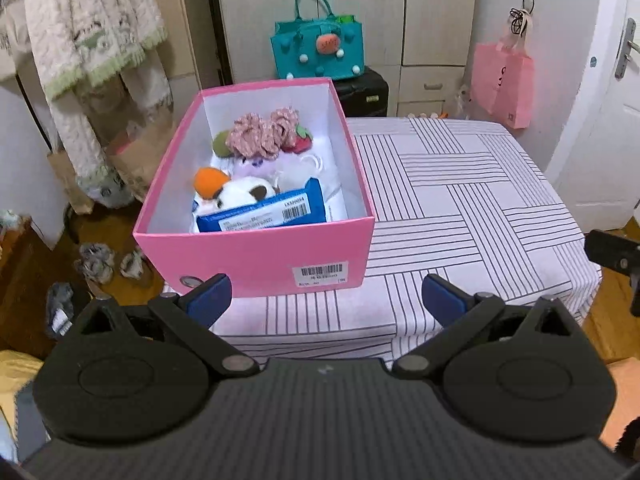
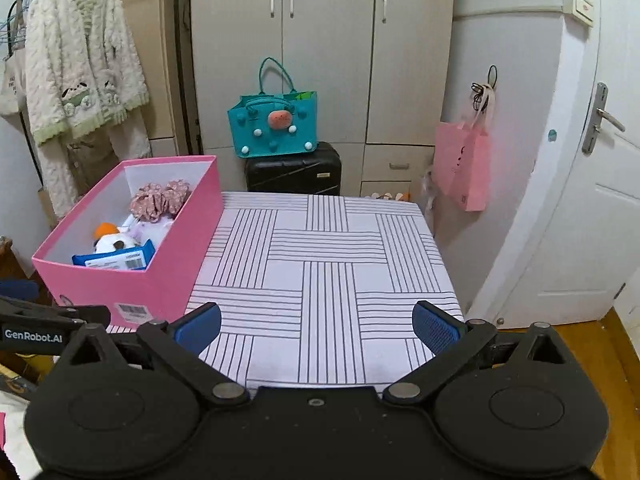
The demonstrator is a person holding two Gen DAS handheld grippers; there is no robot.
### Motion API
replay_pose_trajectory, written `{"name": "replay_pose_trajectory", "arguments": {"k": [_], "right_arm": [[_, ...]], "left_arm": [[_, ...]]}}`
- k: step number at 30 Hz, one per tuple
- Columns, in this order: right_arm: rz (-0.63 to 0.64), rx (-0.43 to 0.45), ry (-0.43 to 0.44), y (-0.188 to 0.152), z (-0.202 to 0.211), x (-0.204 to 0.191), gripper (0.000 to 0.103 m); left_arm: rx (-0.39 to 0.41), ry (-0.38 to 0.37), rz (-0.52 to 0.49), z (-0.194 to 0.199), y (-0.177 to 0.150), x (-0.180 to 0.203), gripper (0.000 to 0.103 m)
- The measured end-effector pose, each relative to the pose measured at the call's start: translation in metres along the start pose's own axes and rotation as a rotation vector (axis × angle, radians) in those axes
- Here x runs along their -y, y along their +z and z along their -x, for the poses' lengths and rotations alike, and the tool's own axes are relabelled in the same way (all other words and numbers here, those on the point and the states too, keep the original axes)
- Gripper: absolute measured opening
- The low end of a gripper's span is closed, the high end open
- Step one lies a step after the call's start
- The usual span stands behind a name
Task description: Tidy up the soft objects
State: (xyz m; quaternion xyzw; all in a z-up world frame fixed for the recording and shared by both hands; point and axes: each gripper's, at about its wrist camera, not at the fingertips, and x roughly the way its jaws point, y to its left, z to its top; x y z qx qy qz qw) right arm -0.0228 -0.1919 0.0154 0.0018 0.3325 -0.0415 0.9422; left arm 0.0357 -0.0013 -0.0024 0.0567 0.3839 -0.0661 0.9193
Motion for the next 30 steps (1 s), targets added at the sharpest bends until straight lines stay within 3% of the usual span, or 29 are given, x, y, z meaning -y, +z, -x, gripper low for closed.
{"name": "replay_pose_trajectory", "arguments": {"k": [4, 30], "right_arm": [[0.005, -0.013, 0.024, -0.001, 0.001, -0.002, 0.103], [0.085, 0.095, -0.043, -0.018, 0.01, -0.018, 0.103]], "left_arm": [[0.038, 0.044, -0.015, 0.009, -0.005, 0.005, 0.103], [0.122, 0.042, 0.027, 0.018, -0.019, 0.007, 0.103]]}}
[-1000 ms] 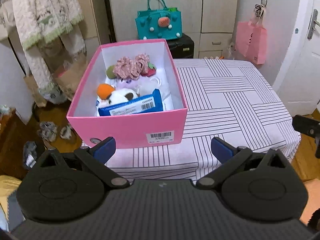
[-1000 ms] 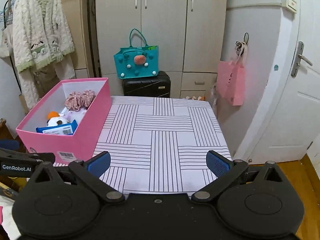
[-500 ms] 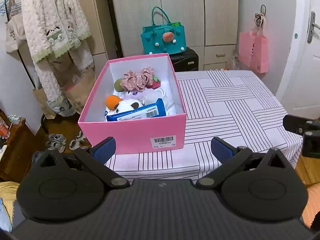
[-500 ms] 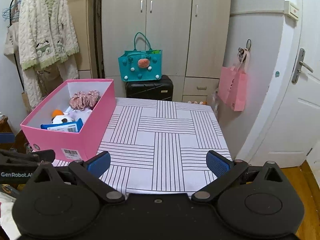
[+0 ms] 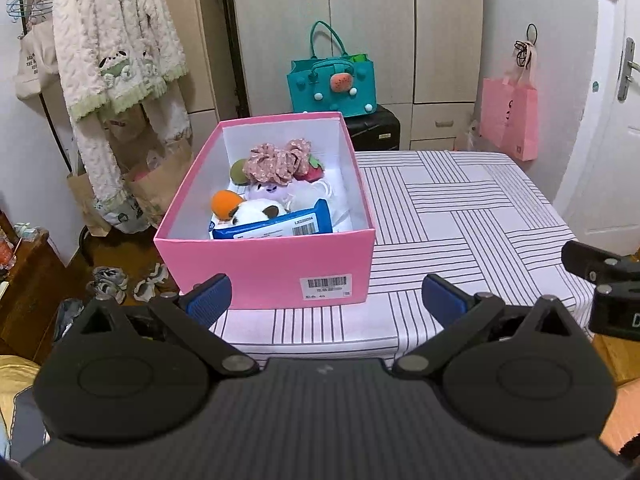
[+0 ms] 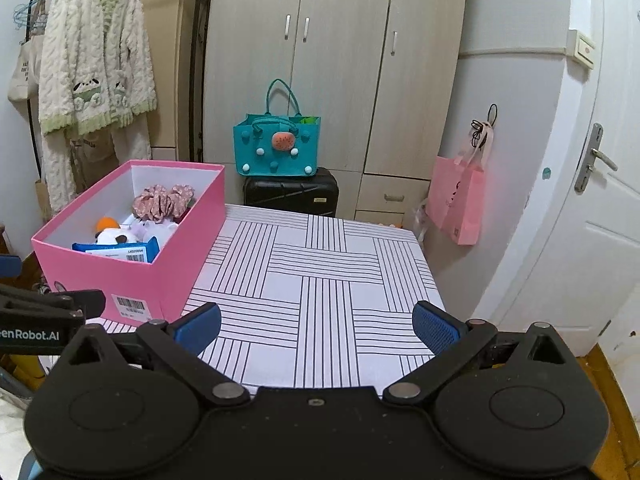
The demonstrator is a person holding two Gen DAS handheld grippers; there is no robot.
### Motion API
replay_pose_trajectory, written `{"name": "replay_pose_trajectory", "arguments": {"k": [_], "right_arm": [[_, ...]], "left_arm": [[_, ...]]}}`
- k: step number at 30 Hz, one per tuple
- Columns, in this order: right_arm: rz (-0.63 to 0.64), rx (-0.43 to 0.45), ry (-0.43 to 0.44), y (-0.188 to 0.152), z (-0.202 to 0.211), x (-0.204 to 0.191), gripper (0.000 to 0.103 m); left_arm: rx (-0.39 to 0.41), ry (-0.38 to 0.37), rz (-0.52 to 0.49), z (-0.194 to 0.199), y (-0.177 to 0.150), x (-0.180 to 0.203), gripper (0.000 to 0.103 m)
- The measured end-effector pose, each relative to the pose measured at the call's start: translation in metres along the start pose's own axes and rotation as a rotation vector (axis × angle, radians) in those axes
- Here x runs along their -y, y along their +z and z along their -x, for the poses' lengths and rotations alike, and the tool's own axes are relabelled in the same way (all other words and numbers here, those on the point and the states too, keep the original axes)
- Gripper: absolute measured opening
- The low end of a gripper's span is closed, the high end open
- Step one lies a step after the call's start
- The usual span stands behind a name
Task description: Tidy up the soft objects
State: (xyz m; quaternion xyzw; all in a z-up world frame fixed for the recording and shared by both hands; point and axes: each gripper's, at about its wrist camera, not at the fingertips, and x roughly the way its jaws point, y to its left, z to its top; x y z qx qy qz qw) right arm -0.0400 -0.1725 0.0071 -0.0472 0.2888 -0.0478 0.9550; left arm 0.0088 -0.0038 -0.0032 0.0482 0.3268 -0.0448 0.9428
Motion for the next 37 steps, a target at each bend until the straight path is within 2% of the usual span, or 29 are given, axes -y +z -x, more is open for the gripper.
{"name": "replay_pose_trajectory", "arguments": {"k": [9, 20, 37], "right_arm": [[-0.029, 0.0, -0.022, 0.0, -0.001, 0.01, 0.103], [-0.031, -0.008, -0.072, -0.003, -0.005, 0.013, 0.103], [-0.04, -0.02, -0.072, -0.003, -0.006, 0.013, 0.103]], "left_arm": [[-0.002, 0.028, -0.029, -0.001, 0.0, 0.003, 0.103], [0.017, 0.008, -0.031, 0.001, -0.002, 0.006, 0.103], [0.031, 0.01, -0.013, 0.001, -0.001, 0.003, 0.103]]}}
